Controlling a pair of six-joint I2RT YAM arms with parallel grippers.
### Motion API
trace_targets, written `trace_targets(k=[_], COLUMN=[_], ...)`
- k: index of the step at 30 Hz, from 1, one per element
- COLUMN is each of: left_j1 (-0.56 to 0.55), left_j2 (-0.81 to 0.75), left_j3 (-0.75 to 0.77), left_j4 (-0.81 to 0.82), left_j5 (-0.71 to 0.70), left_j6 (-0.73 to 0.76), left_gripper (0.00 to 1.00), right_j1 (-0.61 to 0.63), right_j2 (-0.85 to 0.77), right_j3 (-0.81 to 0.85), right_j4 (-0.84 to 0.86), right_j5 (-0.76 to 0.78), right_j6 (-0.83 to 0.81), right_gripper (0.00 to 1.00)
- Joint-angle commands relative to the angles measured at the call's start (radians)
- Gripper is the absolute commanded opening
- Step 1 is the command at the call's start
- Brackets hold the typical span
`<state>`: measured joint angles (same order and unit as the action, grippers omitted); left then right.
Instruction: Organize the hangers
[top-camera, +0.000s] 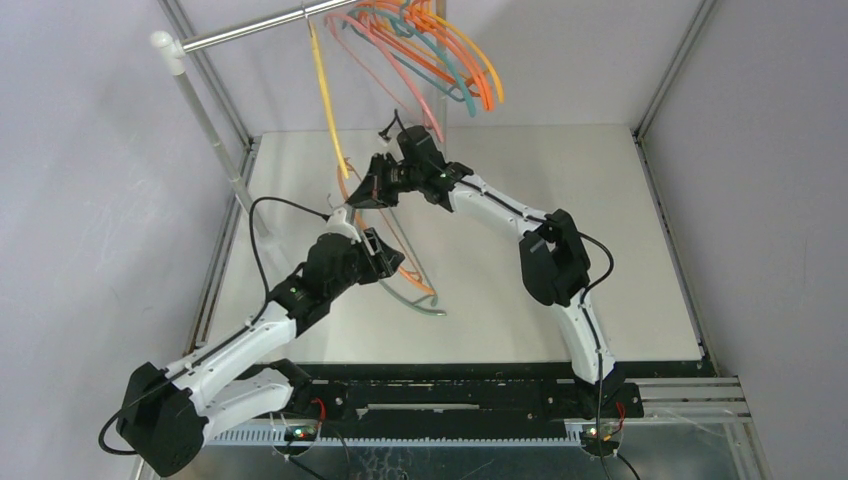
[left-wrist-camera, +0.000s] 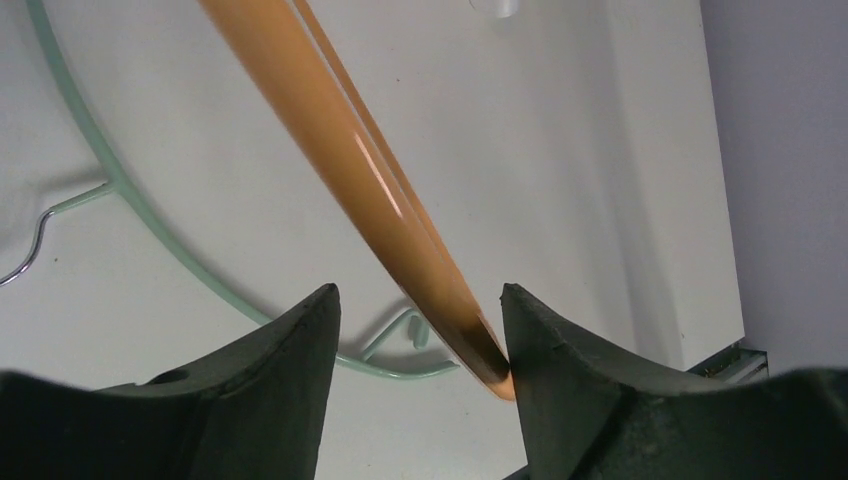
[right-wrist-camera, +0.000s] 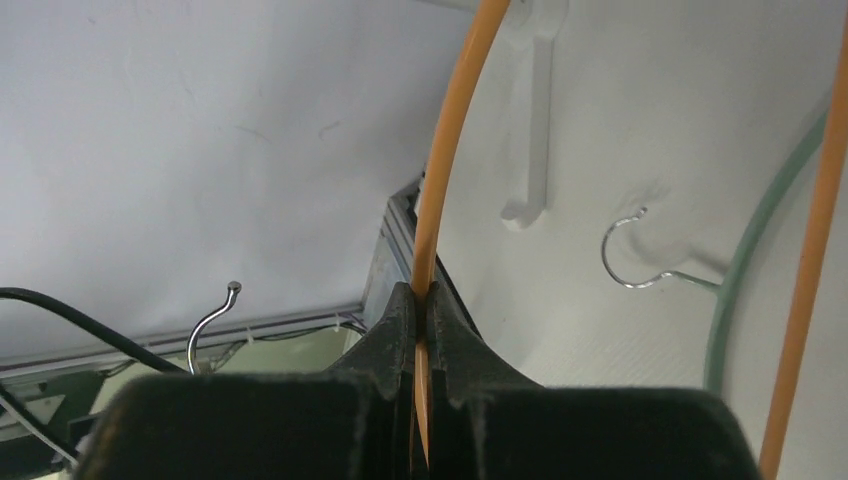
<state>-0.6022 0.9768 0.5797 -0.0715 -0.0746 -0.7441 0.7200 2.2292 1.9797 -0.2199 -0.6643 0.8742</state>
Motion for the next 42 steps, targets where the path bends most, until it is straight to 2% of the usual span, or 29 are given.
trace_targets(k=[1, 5, 9, 11, 16, 17, 22, 23, 26, 31, 35, 40, 42], left_j1=[-0.004, -0.004, -0.004, -0.004, -0.004, -0.004, -0.004, -0.004, -0.004, -0.003, 0.009, 0.058, 0.074], left_j2=[-0.028, -0.053, -0.069, -0.078, -0.077, -0.067, -0.041, -0.043, -0.053, -0.113, -0.124, -0.137, -0.14], left_j3=[-0.009, -0.017, -0.026, -0.032, -0.043, -0.041, -0.024, -0.024, -0.02, 0.006, 0.094, 0.157, 0.2], left_j4=[0.0, -0.017, -0.022, -0.024, -0.025, -0.027, -0.068, -0.079, -0.152, -0.296, -0.429, -0.48, -0.498], left_j5=[-0.062, -0.1, -0.12, -0.124, -0.151, -0.159, -0.189, -0.191, -0.22, -0.299, -0.382, -0.433, -0.449], left_j6=[-0.02, -0.03, -0.038, -0.04, -0.046, -0.048, -0.043, -0.044, -0.06, -0.059, 0.007, 0.067, 0.117], left_gripper=[0.68, 0.72, 0.71, 0.67, 0.44, 0.34, 0.1, 0.01, 0.0, 0.0, 0.0, 0.0, 0.0], right_j1=[-0.015, -0.008, 0.002, 0.002, 0.001, 0.001, 0.003, 0.0, -0.02, -0.084, -0.14, -0.183, -0.191], right_j2=[-0.113, -0.142, -0.148, -0.15, -0.154, -0.154, -0.172, -0.176, -0.197, -0.257, -0.31, -0.39, -0.416], right_j3=[0.038, -0.022, -0.003, 0.002, -0.014, -0.015, -0.047, -0.058, -0.108, -0.256, -0.3, -0.363, -0.357], right_j4=[0.205, 0.32, 0.323, 0.316, 0.321, 0.324, 0.31, 0.305, 0.288, 0.265, 0.155, 0.057, -0.075], right_j5=[-0.012, 0.08, 0.137, 0.15, 0.161, 0.157, 0.151, 0.148, 0.129, 0.088, 0.027, -0.104, -0.124], right_j6=[0.185, 0.362, 0.414, 0.424, 0.437, 0.439, 0.428, 0.428, 0.427, 0.426, 0.351, 0.227, 0.097], right_gripper=[0.0, 0.0, 0.0, 0.0, 0.0, 0.0, 0.0, 0.0, 0.0, 0.13, 0.42, 0.48, 0.49])
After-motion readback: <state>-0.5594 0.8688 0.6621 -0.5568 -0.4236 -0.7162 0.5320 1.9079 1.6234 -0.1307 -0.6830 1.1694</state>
